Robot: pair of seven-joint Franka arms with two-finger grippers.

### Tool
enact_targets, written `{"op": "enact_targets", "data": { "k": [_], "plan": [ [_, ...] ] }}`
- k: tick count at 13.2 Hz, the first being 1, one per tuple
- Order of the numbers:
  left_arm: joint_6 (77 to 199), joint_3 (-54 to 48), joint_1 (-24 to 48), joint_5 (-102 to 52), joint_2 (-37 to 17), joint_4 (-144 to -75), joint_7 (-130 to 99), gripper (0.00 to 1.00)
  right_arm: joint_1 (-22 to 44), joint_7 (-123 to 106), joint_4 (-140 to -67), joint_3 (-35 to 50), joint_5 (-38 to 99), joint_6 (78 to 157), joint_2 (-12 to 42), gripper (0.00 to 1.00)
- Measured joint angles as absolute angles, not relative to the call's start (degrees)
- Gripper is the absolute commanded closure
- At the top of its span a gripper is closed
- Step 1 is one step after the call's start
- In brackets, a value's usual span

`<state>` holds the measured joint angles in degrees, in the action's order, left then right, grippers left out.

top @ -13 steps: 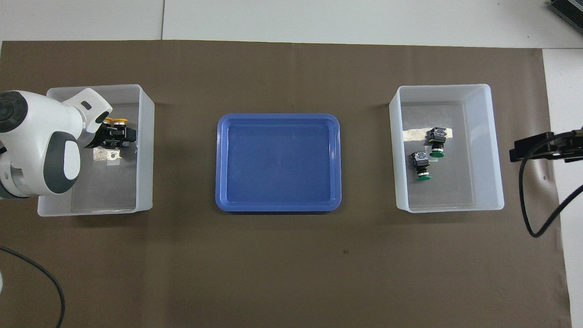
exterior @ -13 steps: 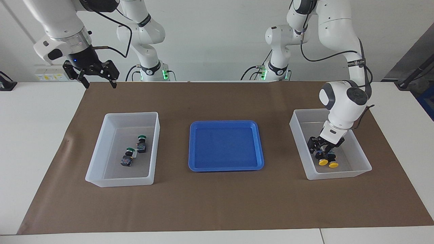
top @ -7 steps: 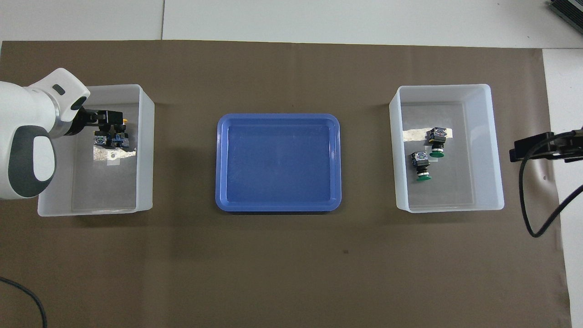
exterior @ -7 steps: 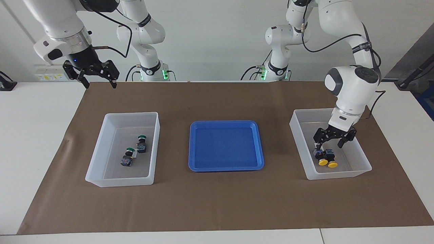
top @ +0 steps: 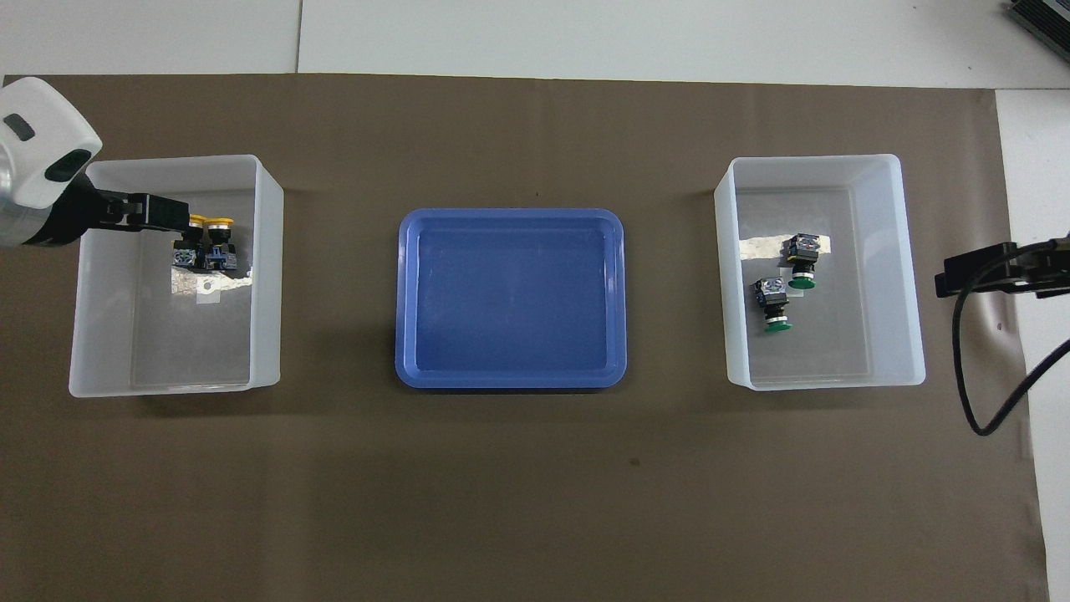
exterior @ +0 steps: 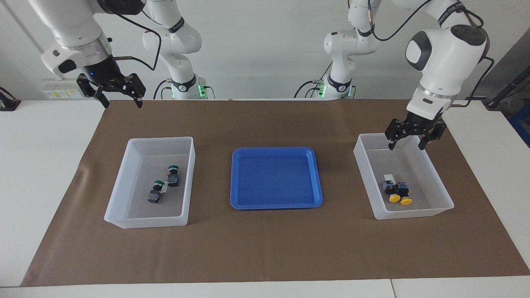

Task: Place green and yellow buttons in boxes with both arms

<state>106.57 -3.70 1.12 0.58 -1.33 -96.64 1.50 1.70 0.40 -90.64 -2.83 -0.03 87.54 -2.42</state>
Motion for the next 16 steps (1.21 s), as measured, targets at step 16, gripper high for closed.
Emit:
{"op": "enact_targets", "data": {
  "k": [16],
  "plan": [
    [92.0, -4.0, 1.1, 0.5, 0.5, -90.4, 2.4, 0.0, 1.7, 0.4, -90.6, -2.8, 0.0, 87.5, -2.4, 0.0]
  ]
}}
